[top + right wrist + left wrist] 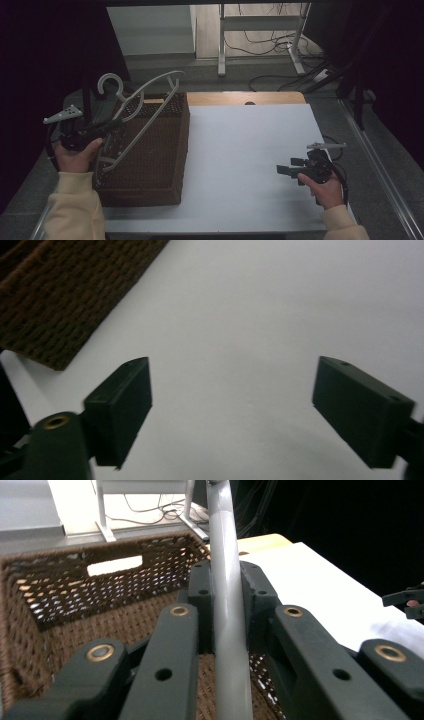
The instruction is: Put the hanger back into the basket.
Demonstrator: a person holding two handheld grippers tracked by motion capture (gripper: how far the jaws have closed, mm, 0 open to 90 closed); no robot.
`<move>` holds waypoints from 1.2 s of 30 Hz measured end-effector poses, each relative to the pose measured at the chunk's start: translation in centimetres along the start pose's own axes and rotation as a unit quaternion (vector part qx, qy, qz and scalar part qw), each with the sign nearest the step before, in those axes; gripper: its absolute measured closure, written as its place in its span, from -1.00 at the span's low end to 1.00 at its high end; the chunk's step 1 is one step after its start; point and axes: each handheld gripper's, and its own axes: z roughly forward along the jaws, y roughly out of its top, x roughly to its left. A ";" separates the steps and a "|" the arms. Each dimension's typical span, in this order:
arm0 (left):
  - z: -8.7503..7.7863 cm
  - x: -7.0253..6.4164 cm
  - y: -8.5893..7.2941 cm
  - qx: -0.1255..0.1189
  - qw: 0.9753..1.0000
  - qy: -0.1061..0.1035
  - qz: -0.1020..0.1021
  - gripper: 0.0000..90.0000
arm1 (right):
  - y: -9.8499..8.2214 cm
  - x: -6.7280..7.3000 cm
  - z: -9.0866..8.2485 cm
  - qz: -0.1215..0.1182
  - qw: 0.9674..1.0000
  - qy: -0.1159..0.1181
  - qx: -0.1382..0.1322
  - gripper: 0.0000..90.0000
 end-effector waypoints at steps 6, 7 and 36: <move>0.3 1.1 -0.6 0.017 1.000 0.008 0.007 0.74 | 0.0 0.0 0.1 -0.002 1.000 -0.008 0.001 -0.74; 0.4 1.2 -0.7 0.020 1.000 0.006 0.008 0.74 | 0.0 0.1 0.0 -0.004 1.000 -0.011 -0.002 -0.81; 3.0 3.6 -3.6 0.109 0.993 0.035 0.010 0.02 | -0.4 0.4 0.7 -0.036 0.998 -0.039 0.026 -0.86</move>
